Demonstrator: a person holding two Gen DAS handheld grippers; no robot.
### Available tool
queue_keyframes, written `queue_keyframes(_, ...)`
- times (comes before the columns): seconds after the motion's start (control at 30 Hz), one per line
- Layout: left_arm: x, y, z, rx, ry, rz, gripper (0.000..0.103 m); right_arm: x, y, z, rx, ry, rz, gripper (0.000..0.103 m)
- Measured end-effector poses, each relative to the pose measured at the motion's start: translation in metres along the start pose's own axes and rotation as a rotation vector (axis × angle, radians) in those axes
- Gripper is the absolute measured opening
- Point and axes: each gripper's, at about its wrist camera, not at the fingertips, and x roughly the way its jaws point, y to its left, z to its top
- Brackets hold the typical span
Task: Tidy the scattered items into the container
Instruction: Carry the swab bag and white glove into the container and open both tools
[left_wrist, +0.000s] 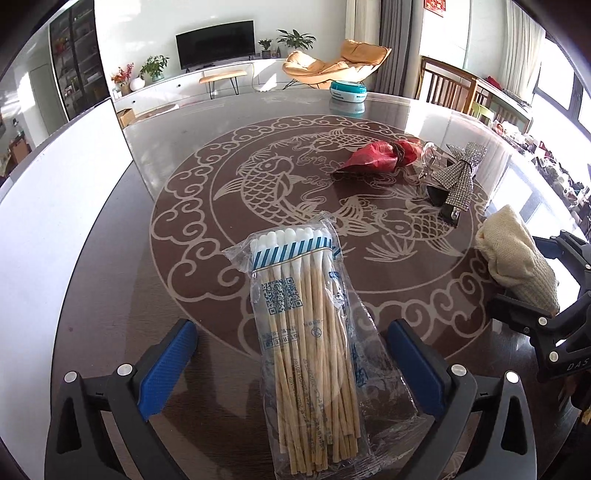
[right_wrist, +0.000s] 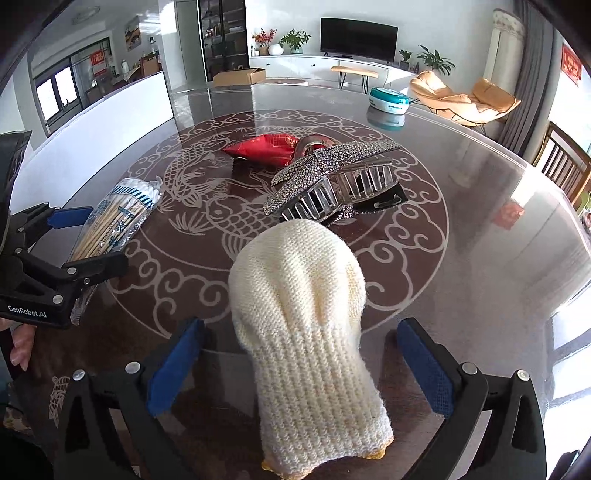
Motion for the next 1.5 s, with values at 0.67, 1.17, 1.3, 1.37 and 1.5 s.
queue_keyframes(0.67, 0.000, 0.000, 0.017, 0.057, 0.013, -0.044, 0.053, 0.009, -0.016, 0.043, -0.105, 0.255, 0.121, 0.050)
queue_keyframes(1.17, -0.120, 0.075, -0.006, -0.222, -0.155, -0.153, 0.032, -0.039, 0.009, 0.075, -0.104, 0.193, 0.100, 0.041)
queue_keyframes(1.3, -0.177, 0.135, -0.012, -0.301, -0.250, -0.090, 0.032, -0.051, 0.076, 0.130, -0.217, 0.112, 0.162, 0.041)
queue_keyframes(1.37, -0.200, 0.172, -0.020, -0.339, -0.271, -0.027, 0.032, -0.059, 0.122, 0.160, -0.288, 0.065, 0.220, 0.041)
queue_keyframes(1.5, -0.220, 0.243, -0.040, -0.410, -0.250, 0.137, 0.032, -0.070, 0.223, 0.211, -0.414, -0.004, 0.387, 0.042)
